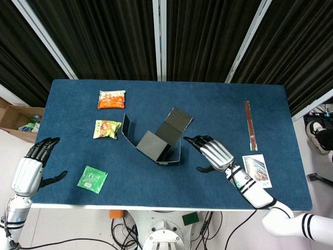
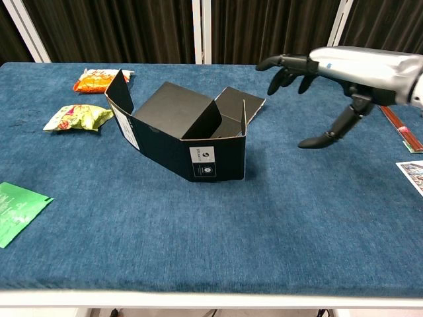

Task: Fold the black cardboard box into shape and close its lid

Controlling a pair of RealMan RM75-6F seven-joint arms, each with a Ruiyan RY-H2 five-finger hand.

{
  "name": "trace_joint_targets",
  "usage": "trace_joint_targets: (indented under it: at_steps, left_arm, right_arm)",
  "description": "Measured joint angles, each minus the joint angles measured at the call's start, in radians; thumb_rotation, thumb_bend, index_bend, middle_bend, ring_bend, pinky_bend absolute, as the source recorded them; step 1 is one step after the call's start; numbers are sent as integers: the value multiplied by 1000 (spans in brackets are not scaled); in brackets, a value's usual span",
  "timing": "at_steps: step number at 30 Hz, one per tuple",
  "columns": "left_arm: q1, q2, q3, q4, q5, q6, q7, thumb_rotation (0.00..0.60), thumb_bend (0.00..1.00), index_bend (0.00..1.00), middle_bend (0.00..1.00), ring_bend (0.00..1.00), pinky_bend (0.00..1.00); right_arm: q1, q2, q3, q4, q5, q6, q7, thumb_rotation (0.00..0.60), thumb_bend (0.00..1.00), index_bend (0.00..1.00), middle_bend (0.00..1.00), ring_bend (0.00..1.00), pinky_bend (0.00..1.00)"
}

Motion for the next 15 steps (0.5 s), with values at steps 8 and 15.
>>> trace_joint_targets:
  at_steps: [8,15]
  left_arm:
    - [-5,2,9,-15,-6,-12,4,600,89,94,144,117,210]
    - [-8,1,13,-17,-8,-19,7,600,89,94,144,117,210]
  right_arm:
    - [85,-9,59,-16,142,-97,-14,600,311,80,278,145,258]
    - [207,-54,117,-10,408,-186,-56,600,336,79,328,145,258]
